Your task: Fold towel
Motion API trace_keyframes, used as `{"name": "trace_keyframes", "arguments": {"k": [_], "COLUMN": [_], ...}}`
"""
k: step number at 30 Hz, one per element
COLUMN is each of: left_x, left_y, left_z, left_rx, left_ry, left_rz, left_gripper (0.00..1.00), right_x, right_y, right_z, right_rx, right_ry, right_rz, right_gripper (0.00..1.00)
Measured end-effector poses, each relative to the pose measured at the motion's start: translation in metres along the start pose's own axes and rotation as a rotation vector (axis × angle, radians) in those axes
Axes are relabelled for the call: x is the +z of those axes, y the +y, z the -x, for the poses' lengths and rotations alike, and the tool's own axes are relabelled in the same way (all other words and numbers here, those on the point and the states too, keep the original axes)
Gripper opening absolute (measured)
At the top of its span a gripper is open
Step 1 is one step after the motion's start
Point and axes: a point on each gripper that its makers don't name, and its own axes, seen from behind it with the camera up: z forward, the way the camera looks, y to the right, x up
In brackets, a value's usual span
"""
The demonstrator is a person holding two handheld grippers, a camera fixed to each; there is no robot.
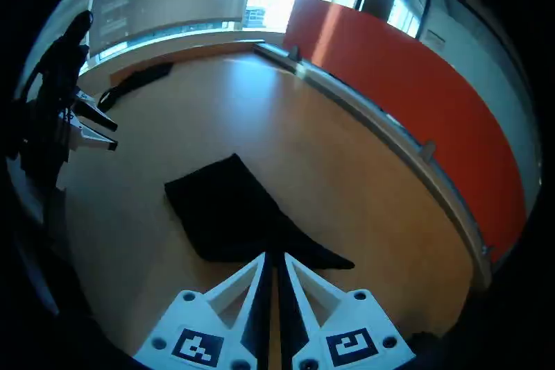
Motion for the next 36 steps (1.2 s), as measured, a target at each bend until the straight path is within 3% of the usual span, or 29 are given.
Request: {"name": "trace_keyframes", "arguments": {"k": [11,20,26,32,36], "left_x": [-0.009,-0.024,-0.037,-0.046,-0.049], "left_y": [0.0,-0.009,-0.016,-0.023,-0.025], "left_z": [0.001,0.009,0.018,0.03,0.037], "left_rx": [-0.007,-0.045,-0.086,-0.126,-0.14], "left_ry": [0.012,0.028,0.039,0.04,0.039], "left_rz": [0.002,-0.026,-0.044,-0.063,-0.07], "left_gripper": [0.94,0.93,0.94,0.93,0.94], "right_x": [0.007,0.04,0.073,0.109,0.12], "right_y": [-0.014,-0.058,-0.096,-0.131,-0.138], "right_z": [-0.031,-0.065,-0.073,-0.059,-0.05], "right_rx": [-0.092,-0.192,-0.198,-0.174,-0.152], "right_ry": [0.021,0.03,0.016,-0.03,-0.056], "right_rz": [-0.048,-0.162,-0.246,-0.33,-0.349], "right_gripper": [0.05,0.05,0.05,0.05,0.08]}}
